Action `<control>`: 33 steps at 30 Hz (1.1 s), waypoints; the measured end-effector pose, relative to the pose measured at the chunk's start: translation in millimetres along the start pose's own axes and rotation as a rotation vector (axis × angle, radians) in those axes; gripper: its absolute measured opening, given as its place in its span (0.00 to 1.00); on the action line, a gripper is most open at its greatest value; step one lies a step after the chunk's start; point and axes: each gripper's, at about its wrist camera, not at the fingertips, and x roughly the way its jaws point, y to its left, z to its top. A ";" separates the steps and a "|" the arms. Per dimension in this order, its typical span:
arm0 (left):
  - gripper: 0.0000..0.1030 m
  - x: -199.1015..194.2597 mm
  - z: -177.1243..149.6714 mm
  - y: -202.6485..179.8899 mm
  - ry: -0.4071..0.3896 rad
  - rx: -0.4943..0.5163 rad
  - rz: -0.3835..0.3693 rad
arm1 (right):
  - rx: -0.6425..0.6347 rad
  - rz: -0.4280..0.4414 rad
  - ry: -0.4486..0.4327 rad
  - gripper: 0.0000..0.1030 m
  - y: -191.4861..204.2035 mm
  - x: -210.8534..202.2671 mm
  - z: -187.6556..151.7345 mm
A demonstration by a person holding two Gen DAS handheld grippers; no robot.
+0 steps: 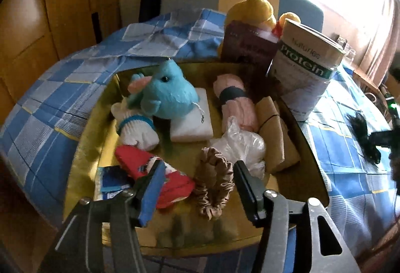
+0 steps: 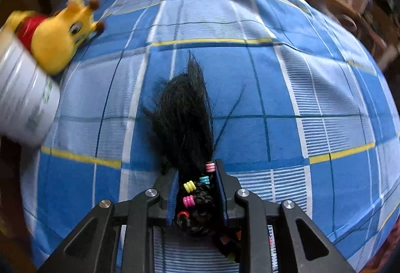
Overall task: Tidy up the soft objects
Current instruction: 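Lower the scrunchie into the tray and open the left gripper, then carry the black beaded hair tie into the tray and open the right gripper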
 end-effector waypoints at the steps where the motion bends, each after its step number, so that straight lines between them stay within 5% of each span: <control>1: 0.61 -2.5 -0.5 1.7 -0.005 0.000 0.001 | 0.043 0.021 0.007 0.24 -2.9 0.3 5.5; 6: 0.61 -10.9 -1.6 10.2 -0.032 -0.008 -0.013 | 0.170 0.071 0.010 0.22 -1.2 -2.8 35.0; 13: 0.62 -12.5 -3.9 19.4 -0.028 -0.027 -0.025 | 0.186 0.097 -0.065 0.22 37.9 -32.8 98.6; 25: 0.62 -19.7 -3.0 36.3 -0.053 -0.052 -0.024 | -0.094 0.114 -0.215 0.22 208.7 -100.6 202.1; 33: 0.62 -24.6 -3.3 48.4 -0.066 -0.081 -0.008 | -0.322 0.262 -0.251 0.22 333.0 -119.4 188.6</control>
